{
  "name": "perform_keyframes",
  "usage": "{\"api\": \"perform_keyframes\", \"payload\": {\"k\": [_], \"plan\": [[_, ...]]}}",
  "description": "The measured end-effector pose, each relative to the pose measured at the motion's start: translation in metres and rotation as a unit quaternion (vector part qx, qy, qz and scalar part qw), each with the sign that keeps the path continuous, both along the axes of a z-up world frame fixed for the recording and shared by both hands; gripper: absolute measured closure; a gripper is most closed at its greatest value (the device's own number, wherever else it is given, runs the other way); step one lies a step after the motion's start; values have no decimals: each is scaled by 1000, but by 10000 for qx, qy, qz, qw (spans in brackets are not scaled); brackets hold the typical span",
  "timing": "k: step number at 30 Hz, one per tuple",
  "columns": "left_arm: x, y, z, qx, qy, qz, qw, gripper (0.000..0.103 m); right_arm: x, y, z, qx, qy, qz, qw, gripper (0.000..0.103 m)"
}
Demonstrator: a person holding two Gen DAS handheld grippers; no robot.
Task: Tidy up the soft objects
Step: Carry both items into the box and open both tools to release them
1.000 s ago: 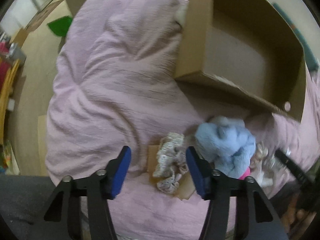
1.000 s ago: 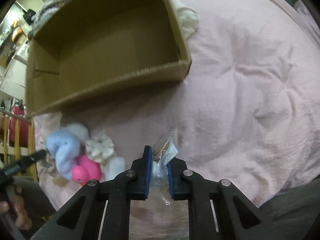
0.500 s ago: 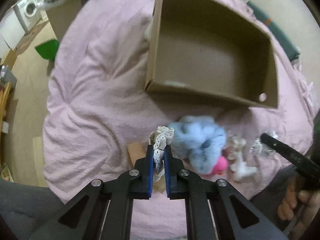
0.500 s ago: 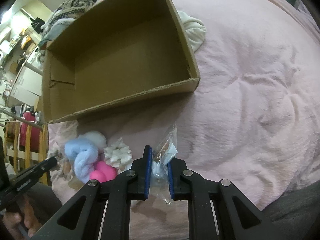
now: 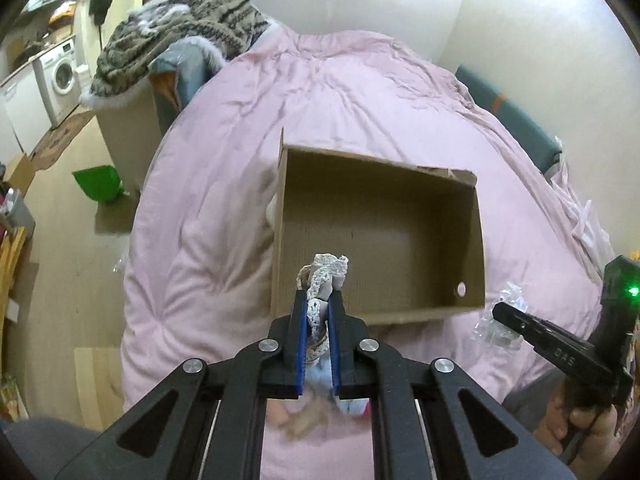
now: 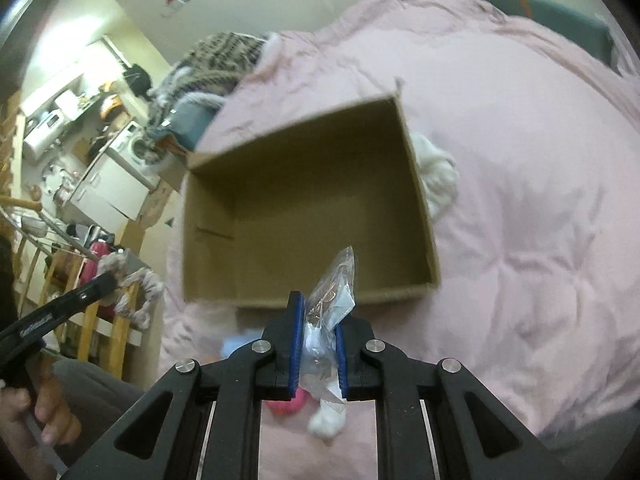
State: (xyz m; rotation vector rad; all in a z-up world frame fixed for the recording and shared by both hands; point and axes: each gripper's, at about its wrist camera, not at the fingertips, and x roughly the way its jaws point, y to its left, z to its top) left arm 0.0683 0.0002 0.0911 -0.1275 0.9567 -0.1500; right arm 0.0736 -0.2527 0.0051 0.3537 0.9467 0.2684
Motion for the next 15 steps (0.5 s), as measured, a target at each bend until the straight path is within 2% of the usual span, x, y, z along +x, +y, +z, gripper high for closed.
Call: {"api": "perform_keyframes", "payload": {"k": [4, 7, 11, 15], "plan": [[23, -10, -4, 137, -64, -6, 9999, 94, 21, 4, 10, -96, -173, 54, 9998, 87], [37, -20, -13, 272, -141, -127, 9995, 94, 34, 6, 12, -106, -79, 32, 9999, 87], [55, -33, -32, 453, -165, -273, 9985, 94, 50, 11, 2, -176, -31, 78, 9998, 87], [70, -38, -57, 422, -45, -243, 9988, 94, 58, 17, -16, -337, 115, 129, 9993, 87]]}}
